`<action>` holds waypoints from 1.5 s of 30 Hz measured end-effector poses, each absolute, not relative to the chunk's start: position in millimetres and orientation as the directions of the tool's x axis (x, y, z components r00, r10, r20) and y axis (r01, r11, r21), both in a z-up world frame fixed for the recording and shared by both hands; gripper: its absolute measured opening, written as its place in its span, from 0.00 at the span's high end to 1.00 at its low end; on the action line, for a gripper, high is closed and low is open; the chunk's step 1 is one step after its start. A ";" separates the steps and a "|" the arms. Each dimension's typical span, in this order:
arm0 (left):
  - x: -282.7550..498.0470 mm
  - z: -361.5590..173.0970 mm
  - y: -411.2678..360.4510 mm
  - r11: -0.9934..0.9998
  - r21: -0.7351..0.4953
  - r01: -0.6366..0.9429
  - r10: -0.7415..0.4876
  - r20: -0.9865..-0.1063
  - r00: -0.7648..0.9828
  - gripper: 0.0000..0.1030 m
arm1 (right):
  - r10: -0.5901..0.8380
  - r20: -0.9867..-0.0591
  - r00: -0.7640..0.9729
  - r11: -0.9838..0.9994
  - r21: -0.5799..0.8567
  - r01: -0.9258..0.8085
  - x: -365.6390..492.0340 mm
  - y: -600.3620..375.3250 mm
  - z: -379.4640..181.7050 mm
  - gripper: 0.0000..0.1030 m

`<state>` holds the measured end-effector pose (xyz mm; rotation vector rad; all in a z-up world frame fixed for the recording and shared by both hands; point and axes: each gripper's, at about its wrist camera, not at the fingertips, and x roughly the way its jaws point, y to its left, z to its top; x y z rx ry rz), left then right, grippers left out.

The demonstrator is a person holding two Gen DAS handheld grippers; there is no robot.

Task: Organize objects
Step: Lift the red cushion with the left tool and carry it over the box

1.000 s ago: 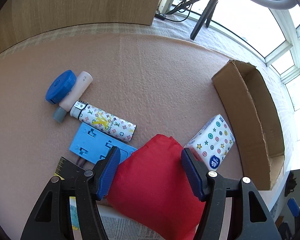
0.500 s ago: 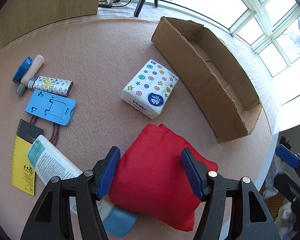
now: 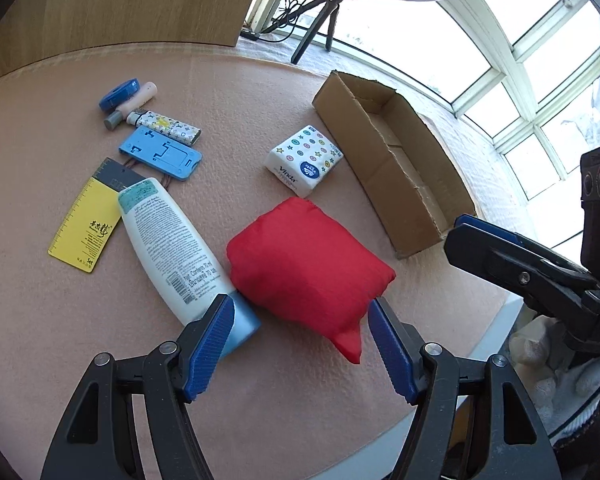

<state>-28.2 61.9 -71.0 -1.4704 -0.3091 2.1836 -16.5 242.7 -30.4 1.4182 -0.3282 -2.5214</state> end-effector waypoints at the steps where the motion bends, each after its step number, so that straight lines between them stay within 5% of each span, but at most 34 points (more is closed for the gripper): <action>1: -24.3 -69.7 63.7 -0.844 -0.462 -0.271 0.530 -0.794 -0.297 0.29 | -0.318 -0.810 -0.492 -0.945 0.310 0.100 -23.2 240.0 -33.9 0.18; 26: -26.4 -116.2 80.1 -0.869 -0.451 -0.205 0.491 -0.836 -0.244 0.29 | -0.384 -0.903 -0.195 -0.923 0.379 0.061 -74.8 227.4 -121.0 0.18; 34: -21.6 -115.8 90.7 -0.852 -0.479 -0.210 0.520 -0.821 -0.237 0.31 | -0.426 -0.877 -0.222 -0.903 0.426 0.050 -64.7 235.3 -114.8 0.45; 45: -28.4 -68.6 108.7 -0.856 -0.460 -0.237 0.517 -0.786 -0.341 0.31 | -0.450 -0.836 -0.315 -0.891 0.444 0.095 -53.1 241.0 -72.0 0.51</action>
